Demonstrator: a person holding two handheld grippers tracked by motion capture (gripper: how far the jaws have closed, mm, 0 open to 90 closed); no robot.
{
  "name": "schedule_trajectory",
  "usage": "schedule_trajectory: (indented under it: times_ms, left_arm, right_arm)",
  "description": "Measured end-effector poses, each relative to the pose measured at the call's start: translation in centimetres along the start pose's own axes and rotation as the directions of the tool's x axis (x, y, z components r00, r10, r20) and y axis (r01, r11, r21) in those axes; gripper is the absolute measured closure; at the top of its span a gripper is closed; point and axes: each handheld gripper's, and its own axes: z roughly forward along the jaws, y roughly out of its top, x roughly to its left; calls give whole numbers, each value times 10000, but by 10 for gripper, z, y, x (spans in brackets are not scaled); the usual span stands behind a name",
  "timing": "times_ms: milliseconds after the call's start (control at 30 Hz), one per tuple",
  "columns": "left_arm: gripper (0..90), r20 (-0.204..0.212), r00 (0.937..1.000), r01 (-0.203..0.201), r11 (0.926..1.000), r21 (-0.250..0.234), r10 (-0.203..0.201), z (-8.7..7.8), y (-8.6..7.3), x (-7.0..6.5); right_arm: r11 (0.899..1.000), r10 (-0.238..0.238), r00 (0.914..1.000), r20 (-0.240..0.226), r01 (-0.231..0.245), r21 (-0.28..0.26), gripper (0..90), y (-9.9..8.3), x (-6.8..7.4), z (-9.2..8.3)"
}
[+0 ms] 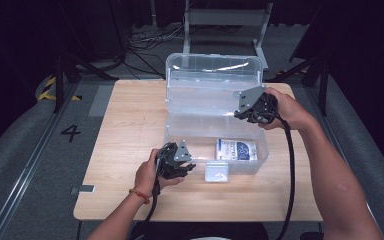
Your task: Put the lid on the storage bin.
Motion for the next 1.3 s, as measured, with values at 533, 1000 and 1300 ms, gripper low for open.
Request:
schedule_trajectory:
  times_ms: [533,1000,1300]
  left_arm:
    - [650,206,9997,-140,9998,-108,142,0,0,2]
    - [644,119,9995,-305,9989,-361,309,-1,-2,1]
    - [569,297,9994,-152,9988,-474,166,-2,-5,1]
  right_arm:
    - [9998,-100,9986,522,110,-193,847,-6,22,-5]
    - [9968,-358,9962,791,412,-683,823,-17,50,-8]
    - [9941,-253,9970,733,329,-1030,813,-22,56,-8]
